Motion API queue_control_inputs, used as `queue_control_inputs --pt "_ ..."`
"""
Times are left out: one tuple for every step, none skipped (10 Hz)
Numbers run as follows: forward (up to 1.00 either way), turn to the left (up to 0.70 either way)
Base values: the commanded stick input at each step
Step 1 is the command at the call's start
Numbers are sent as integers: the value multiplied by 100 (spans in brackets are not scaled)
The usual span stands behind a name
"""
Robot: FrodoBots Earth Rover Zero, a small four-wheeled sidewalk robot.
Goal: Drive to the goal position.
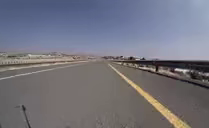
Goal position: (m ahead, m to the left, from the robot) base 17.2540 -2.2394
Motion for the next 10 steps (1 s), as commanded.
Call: queue_control_inputs --pt "100 0" --pt "100 0" --pt "100 0" --pt "100 0" --pt "100 0" --pt "100 0" --pt "100 0" --pt "100 0" --pt "100 0" --pt "100 0"
